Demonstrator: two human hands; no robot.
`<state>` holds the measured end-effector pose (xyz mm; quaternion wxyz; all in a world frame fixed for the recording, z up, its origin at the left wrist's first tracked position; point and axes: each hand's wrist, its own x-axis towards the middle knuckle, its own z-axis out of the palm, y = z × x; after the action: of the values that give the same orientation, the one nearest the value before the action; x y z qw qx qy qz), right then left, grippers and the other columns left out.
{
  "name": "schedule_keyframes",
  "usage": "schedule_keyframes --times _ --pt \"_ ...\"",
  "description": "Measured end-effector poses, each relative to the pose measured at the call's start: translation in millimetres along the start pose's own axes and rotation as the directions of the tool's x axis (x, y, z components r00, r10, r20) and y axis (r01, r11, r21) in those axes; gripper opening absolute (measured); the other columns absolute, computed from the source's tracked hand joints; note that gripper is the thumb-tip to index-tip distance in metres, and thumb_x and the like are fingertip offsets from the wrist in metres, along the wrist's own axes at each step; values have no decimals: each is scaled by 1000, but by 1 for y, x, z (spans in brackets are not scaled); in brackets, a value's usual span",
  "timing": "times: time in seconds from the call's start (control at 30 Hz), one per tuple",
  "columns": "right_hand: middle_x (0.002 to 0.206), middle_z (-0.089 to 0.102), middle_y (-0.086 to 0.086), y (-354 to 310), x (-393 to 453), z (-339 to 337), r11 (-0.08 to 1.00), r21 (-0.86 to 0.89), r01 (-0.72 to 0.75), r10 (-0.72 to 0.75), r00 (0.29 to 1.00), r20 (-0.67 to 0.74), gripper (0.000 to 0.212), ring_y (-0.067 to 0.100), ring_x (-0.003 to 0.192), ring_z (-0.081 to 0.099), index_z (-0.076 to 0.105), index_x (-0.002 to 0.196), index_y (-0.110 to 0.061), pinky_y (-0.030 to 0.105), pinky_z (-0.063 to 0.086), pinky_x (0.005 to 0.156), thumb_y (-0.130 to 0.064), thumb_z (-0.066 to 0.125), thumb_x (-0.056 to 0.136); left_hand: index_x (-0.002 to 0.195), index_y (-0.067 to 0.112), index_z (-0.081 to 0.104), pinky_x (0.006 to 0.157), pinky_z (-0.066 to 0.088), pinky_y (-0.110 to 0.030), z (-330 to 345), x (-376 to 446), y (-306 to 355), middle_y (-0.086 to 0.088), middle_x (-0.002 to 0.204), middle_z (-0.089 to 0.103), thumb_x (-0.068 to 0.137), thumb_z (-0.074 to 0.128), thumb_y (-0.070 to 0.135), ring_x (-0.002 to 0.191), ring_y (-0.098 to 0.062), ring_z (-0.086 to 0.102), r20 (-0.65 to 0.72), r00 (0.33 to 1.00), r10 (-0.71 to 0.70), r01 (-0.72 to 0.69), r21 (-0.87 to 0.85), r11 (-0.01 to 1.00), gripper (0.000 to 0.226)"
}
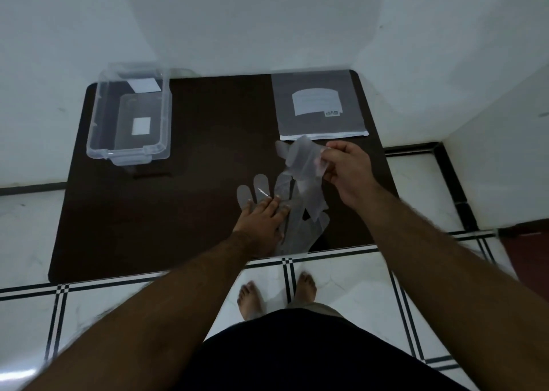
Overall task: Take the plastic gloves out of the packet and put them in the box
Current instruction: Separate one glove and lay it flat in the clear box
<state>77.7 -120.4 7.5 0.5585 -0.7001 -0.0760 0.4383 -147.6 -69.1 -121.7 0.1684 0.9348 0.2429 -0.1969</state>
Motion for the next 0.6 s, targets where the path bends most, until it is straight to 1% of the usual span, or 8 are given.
schedule_keyframes --times 0.13,0.2,0.27,0.37,0.43,0.47,0.53,0.6 --pt "123 67 9 -40 4 10 997 54 56 -59 997 45 23 30 113 70 69 118 -12 52 65 92 -4 71 96 170 27 19 130 12 -65 -31 3 9 -8 179 15 103 48 54 164 -32 16 27 999 -43 44 -41 998 79" --pt "125 64 9 -62 5 15 994 33 104 -107 988 108 26 28 114 68 67 122 -10 49 65 93 -3 69 97 168 25 29 129 23 -56 -58 7 8 -6 176 27 101 57 44 160 -30 29 -120 983 -139 104 -262 960 75" --pt "122 67 10 -87 6 19 984 -52 171 -156 965 212 27 29 112 69 67 123 -11 44 63 91 -5 68 97 168 25 32 129 31 -43 -96 8 5 -3 173 33 97 70 30 158 -23 33 -289 904 -315 97 -579 810 80" --pt "103 74 11 -127 2 28 902 -278 331 -205 894 398 25 25 93 73 70 114 -14 40 60 78 -4 75 92 170 24 24 121 30 -16 -166 7 -5 -1 175 29 88 79 7 158 -14 27 -425 779 -462 -130 -829 544 101" --pt "96 78 16 -156 -4 35 804 -369 467 -214 806 552 32 24 83 74 69 116 -11 38 60 72 -2 82 88 171 25 17 110 32 -1 -217 6 -17 -2 175 28 82 81 1 159 -14 27 -486 805 -339 -263 -806 531 112" --pt "95 79 19 -172 -8 38 756 -386 530 -214 756 619 35 25 81 75 68 117 -10 37 60 71 -1 84 87 170 27 15 109 39 -5 -240 4 -24 -5 172 35 79 83 2 157 -17 33 -494 840 -226 -311 -778 545 116" --pt "92 81 18 -202 -17 43 676 -396 621 -207 677 706 40 24 79 76 67 120 -8 35 62 73 1 85 86 166 27 22 102 58 -33 -279 -4 -31 -9 151 60 76 86 6 140 -27 59 -458 888 -40 -363 -753 549 112" --pt "91 80 21 -228 -24 49 630 -377 679 -211 617 758 42 23 75 76 66 120 -7 32 62 70 3 86 84 157 17 38 94 62 -51 -305 -11 -36 -11 120 76 76 86 3 113 -30 75 -439 898 -39 -359 -779 514 95"
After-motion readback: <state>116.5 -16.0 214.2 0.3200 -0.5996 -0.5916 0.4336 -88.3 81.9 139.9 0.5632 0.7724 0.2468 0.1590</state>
